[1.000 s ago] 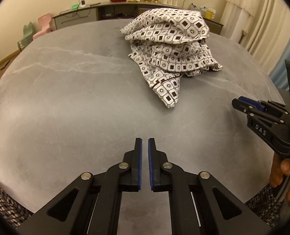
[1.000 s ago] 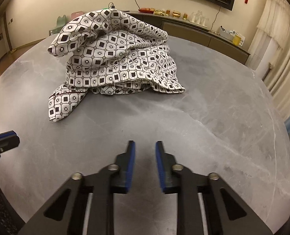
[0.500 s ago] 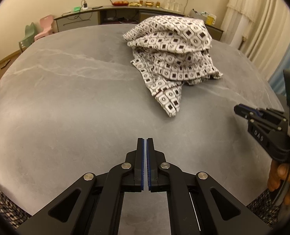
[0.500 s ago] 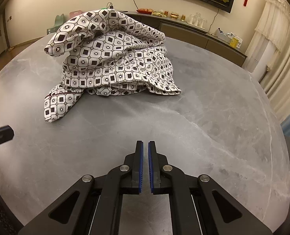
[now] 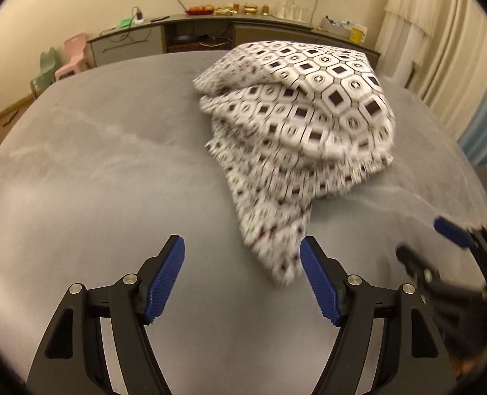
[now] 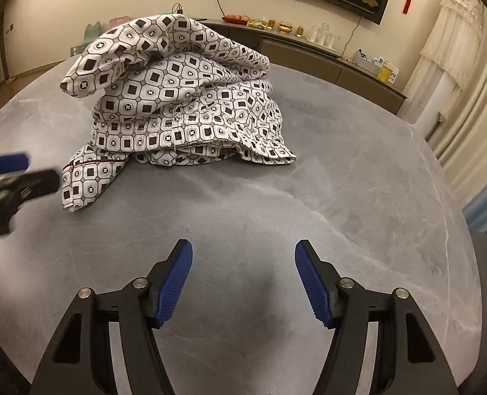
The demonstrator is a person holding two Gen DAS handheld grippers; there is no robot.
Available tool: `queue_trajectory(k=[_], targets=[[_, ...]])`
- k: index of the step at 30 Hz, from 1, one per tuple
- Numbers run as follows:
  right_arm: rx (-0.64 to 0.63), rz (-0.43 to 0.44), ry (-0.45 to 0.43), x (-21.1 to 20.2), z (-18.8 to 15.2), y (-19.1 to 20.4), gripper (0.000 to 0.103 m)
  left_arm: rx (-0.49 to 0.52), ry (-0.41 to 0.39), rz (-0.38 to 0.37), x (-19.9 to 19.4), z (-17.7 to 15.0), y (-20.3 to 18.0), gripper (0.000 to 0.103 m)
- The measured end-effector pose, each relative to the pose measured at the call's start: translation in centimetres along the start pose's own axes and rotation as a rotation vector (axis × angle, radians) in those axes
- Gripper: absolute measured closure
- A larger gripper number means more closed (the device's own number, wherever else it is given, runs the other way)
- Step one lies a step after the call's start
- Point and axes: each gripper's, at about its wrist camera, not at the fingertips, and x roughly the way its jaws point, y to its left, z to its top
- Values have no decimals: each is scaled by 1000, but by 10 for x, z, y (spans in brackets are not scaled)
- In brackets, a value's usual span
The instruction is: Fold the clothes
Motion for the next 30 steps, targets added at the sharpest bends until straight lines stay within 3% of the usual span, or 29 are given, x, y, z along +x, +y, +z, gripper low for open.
queue_trajectory(k=[6,8,9,10,13,15,16,19,22,23,25,30], targets=[[12,-1,13,7,3,-5,37,72,26,1,42,37,-30,30],[16,-2,17,9,5,-7,37,98,32,-8,48,50,-34,91],[23,1,19,10,6,-9,37,104,33,-21,48,56,-33,91],[30,4,22,11,6,-11,37,91,-25,-31,30,65,-26,93],[58,27,20,9,7,-17,37,6,-261,-97,-55,78,15,93],[76,44,10,6,8,-22,37,-64,-338,-84,-94,70,54,93],[84,52,6,4,9,-23,37,-92,-288,-24,-89,64,77,93],[103,90,19,9,12,-23,37,-117,68,39,-15,32,129,92],[88,127,26,11,9,-13,37,-174,94,-13,-7,3,159,85],[74,128,22,10,8,-9,37,-199,80,-36,-9,-1,164,73],[44,132,3,6,4,-2,37,-233,45,-78,-9,-8,170,59],[66,175,-23,2,4,-1,36,-287,-11,-186,-2,-20,178,52]])
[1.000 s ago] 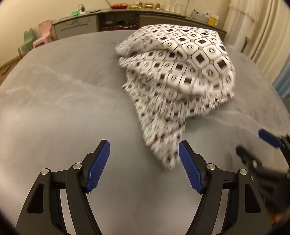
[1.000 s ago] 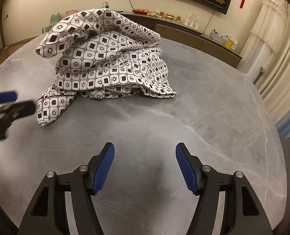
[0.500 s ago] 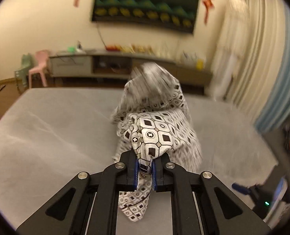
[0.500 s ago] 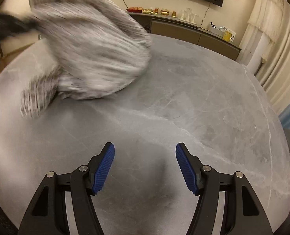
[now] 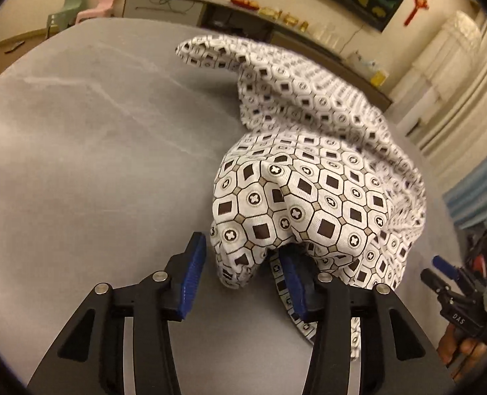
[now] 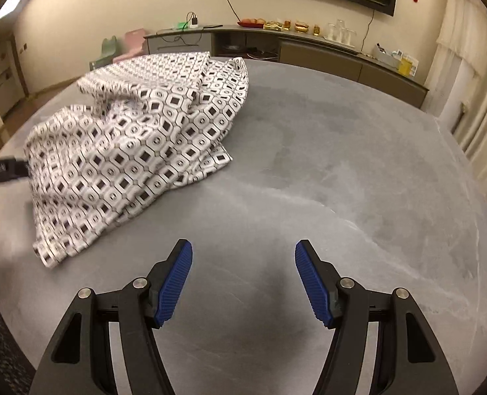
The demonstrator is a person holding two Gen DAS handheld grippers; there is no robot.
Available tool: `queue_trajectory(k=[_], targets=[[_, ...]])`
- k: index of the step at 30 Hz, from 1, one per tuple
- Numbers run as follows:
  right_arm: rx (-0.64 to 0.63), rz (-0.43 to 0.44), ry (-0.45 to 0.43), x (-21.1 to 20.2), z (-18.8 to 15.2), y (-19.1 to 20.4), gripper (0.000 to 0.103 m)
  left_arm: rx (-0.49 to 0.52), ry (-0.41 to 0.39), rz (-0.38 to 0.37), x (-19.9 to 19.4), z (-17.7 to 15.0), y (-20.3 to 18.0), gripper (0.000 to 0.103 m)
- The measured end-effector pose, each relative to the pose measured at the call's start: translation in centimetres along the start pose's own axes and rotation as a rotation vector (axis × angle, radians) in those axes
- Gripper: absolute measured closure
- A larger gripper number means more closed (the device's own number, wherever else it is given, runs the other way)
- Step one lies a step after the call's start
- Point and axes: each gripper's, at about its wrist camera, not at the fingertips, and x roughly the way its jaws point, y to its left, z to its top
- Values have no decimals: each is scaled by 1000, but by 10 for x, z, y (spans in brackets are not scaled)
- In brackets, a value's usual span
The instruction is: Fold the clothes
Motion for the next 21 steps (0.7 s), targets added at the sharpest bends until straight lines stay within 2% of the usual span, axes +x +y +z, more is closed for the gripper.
queue_trajectory(k=[3,4,5,8,11,12,13,14,15,16,18,21], targets=[[84,58,20,7,19,-8,32,10,-13,-51,2,3,-5,54],[111,71,19,10,30,-11,32,18,-18,-64,3,4,-8,68],[135,78,8,12,39,-12,32,28,-34,-64,1,5,-8,87],[216,130,-41,19,76,-11,32,6,-96,-65,-14,12,1,89],[243,226,-10,45,109,6,33,-47,-143,-99,-30,21,15,89],[212,229,20,56,115,18,38,-57,-152,-102,-33,23,18,89],[179,230,51,67,121,30,75,-63,-157,-106,-36,25,21,89],[131,218,87,76,125,44,99,-69,-163,-109,-39,27,23,89],[91,205,113,83,130,56,99,-79,-181,-109,-43,30,25,89],[85,196,89,77,135,61,99,-91,-200,-111,-47,33,27,89],[113,253,-23,39,152,64,99,-120,-273,-131,-65,39,34,90],[156,393,-219,-42,176,66,100,-190,-378,-217,-98,51,58,89]])
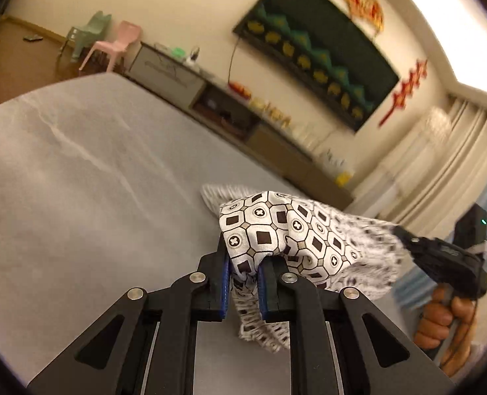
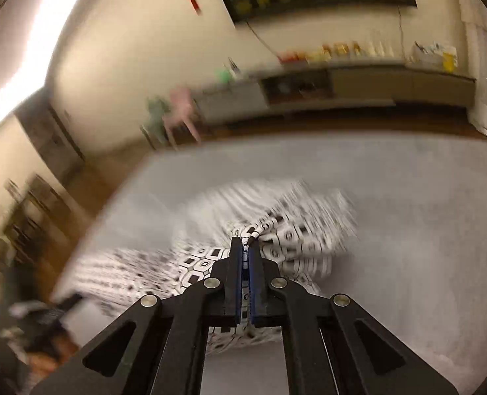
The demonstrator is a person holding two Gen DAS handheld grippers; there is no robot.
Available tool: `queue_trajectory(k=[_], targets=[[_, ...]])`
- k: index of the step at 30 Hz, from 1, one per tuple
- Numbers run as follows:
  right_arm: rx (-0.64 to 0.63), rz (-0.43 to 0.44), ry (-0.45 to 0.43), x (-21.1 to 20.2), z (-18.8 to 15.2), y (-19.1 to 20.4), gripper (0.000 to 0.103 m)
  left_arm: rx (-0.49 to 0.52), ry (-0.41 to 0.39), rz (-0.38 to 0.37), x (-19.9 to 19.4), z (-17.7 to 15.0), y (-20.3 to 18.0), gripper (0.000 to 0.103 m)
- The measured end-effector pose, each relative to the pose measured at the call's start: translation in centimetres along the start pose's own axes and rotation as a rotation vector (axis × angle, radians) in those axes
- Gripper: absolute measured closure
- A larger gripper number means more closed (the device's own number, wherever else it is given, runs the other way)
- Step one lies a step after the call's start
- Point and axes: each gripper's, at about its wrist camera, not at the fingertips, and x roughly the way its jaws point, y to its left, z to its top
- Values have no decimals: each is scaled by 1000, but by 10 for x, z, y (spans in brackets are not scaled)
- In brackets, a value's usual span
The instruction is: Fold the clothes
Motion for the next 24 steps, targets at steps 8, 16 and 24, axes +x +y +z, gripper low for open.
queue_trajectory(k=[8,16,24], targets=[[-106,-174,10,9,33,49,98,-126,84,27,19,6,40,75],[175,-146,213,73,-34,-42,72,-36,104,-21,11,-7,27,51],[329,-130,182,51,-68,-102,60,644,249,-32,51,-95,-98,29]])
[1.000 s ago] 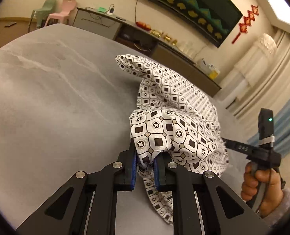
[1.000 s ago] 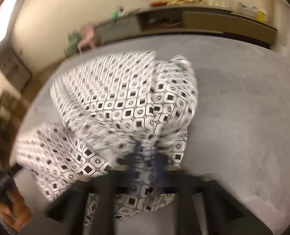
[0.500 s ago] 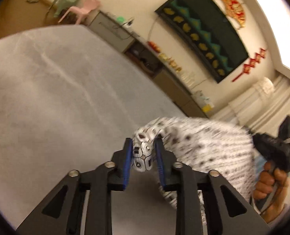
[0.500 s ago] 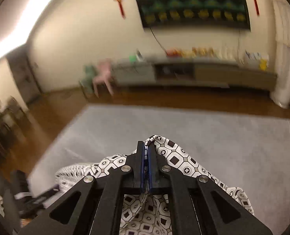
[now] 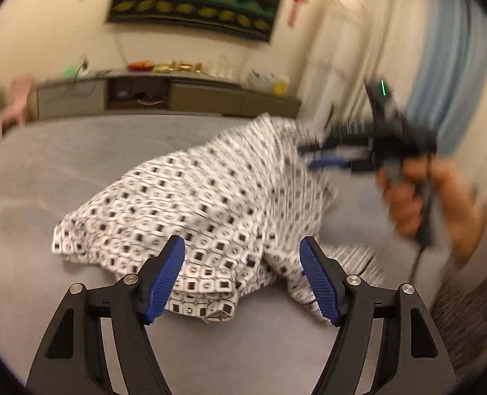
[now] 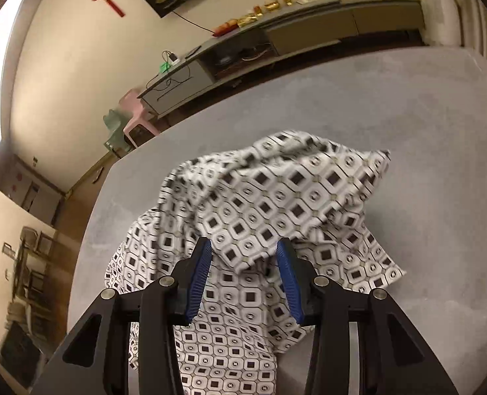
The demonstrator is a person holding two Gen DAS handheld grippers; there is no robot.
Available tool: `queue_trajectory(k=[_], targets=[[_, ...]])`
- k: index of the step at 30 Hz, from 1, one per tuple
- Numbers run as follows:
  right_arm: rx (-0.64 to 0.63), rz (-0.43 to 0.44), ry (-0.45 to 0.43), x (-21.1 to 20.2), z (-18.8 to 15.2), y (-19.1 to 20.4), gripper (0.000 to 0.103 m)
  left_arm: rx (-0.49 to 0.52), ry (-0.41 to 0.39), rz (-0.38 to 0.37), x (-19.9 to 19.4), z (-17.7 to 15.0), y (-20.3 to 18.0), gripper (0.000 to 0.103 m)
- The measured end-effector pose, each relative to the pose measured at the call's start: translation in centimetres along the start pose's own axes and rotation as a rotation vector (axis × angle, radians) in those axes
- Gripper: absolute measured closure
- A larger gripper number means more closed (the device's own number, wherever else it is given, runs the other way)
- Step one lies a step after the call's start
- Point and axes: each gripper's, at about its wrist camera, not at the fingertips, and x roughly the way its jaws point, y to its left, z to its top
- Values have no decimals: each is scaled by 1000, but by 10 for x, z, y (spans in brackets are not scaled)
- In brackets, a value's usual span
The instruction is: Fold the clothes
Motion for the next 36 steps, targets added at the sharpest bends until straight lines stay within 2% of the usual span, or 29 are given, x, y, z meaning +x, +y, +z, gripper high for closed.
queue_trajectory(k=[1,2,3,4,8,10,12,13,14,15,16,17,18,19,20,21,24,27,30,33,36], targets=[[8,15,5,-2,2,-4,60,63,15,70,13,-1,-10,35],[9,33,9,1,1,-3,60,68,24,102,22,-1,-10,73],[7,45,10,4,3,-3,60,41,46,100,30,-1,-5,92],[3,55,10,5,3,-2,60,-18,59,86,34,0,5,99],[-2,123,-2,2,2,9,57,-154,2,9,21,4,31,99],[-27,142,-4,6,2,22,50,-180,-20,12,19,5,40,99],[-67,129,1,11,0,35,49,-171,-29,-7,17,6,40,99],[-88,116,4,13,-2,41,49,-162,-21,-31,18,6,38,91],[-94,110,5,16,-3,43,52,-156,-9,-51,16,6,33,60],[-90,119,14,20,-3,44,59,-147,5,-68,17,2,28,40],[-87,127,24,24,-3,45,81,-137,19,-83,19,-2,23,23],[-89,131,36,27,-3,46,89,-113,22,-75,19,-3,19,23],[-97,127,33,27,-5,47,89,-83,32,-63,22,-4,15,23],[-105,125,29,27,-6,49,92,-60,36,-37,27,-4,12,31],[-110,128,22,26,-7,50,94,-41,42,-13,31,-4,10,70],[-115,132,16,25,-8,52,94,-51,70,-17,39,-5,14,91],[-113,144,-2,17,-13,50,97,-105,88,15,47,-4,26,98],[-87,164,-9,13,-16,44,98,-157,51,23,41,0,37,99],[-58,188,-24,4,-18,35,99,-228,-10,25,28,8,52,99],[-85,163,-46,-10,-26,32,99,-337,-65,7,9,27,77,100],[-165,112,-44,-36,-50,31,99,-464,-207,0,-37,70,127,100]])
